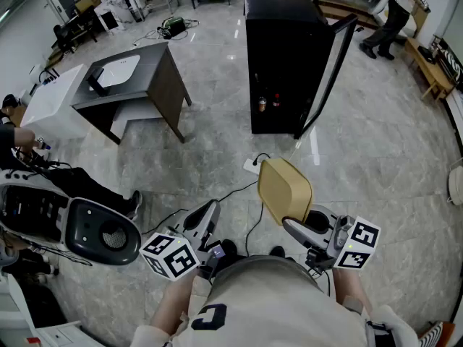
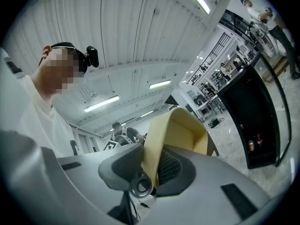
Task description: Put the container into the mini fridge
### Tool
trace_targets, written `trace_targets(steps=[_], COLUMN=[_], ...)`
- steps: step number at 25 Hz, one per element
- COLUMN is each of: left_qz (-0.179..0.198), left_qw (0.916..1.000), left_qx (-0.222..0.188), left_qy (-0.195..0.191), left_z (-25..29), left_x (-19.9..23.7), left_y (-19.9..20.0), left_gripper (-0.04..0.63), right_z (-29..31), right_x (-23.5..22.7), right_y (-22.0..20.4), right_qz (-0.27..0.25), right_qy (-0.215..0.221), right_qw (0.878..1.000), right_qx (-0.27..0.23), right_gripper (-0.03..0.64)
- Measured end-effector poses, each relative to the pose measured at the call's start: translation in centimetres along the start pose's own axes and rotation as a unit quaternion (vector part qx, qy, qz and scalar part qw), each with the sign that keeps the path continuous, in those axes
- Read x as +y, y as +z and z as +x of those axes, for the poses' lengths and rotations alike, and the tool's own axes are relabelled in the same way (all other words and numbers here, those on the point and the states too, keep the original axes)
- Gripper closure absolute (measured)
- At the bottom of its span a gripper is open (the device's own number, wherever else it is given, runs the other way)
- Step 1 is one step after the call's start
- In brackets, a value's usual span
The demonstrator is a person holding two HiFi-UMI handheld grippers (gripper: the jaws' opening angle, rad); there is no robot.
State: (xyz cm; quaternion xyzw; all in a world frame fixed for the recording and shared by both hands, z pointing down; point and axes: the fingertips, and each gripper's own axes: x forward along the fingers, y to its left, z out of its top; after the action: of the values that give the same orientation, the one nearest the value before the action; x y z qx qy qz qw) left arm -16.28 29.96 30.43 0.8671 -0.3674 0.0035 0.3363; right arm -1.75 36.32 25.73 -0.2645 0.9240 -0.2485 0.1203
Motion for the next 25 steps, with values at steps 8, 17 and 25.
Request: trace_targets(steps=[8,17,25], left_qz=[0.014,0.096,0.057], left_qw=[0.9995,0.9848,0.9823], left_qx=[-0.004,-0.053,-0.065], left_qy=[0.029,0.135,0.166], left_z=[0.6,-4.5,-7.4], left_x=[-4.0,-2.8,-3.1], left_y=[-2.2,0.7,-2.0], left_gripper=[0.543,0.543,0.543], right_z=[-5.0,-4.3,-2.9], right_x=[-0.2,0.7,2.8], right_y=[1.1,0.4,-2.3], right_qz=[-0.008,-0.076,-0.077], right_qy=[0.023,0.066,0.113], right_qw=[1.0,0.992,0.979], right_qx=[-0.006,0.081,0.148], right_gripper=[0.52,0.518,0.518])
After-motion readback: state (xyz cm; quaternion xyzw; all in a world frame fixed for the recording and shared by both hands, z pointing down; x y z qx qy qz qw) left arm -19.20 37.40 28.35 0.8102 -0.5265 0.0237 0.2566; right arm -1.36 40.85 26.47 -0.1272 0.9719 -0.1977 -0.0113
